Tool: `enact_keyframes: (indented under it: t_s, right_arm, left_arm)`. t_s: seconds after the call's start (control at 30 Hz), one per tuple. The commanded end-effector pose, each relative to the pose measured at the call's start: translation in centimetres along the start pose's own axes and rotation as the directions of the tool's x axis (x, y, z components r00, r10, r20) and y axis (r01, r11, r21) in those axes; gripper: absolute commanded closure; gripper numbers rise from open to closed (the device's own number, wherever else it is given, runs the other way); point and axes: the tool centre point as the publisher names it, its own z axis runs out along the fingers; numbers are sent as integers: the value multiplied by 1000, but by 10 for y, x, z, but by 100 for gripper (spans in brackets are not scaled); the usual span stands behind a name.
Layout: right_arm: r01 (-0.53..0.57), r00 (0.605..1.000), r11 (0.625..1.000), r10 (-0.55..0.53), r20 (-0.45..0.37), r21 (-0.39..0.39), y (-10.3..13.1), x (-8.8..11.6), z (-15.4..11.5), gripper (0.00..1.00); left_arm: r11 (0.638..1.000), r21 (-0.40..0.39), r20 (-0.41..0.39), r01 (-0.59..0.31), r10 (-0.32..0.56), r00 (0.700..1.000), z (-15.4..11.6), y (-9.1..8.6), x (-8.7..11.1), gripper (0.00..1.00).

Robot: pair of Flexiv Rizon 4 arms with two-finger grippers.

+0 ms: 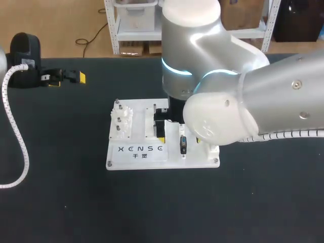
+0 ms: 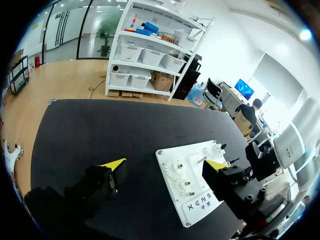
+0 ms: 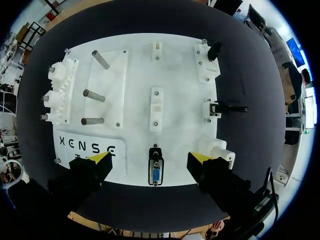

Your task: Insert the USB connector, Ethernet cable, and multi-pin plug into their matching sockets one by one.

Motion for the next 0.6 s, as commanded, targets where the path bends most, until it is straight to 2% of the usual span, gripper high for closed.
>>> enact_keyframes:
  t_s: [0.03,0.23,0.6]
  right_arm:
    - [-2,1000,1000,2,6,-1,-1,2,0,0]
    - [-7,1000,1000,7,11,30,0,2,1,0]
    - [-16,1000,1000,16,1,26,2,3,2,0]
  left_arm:
    - [1000,0,0,0,0,1000,0,0,0,0]
    - [1000,0,0,0,0,1000,0,0,0,0]
    - [1000,0,0,0,0,1000,0,0,0,0]
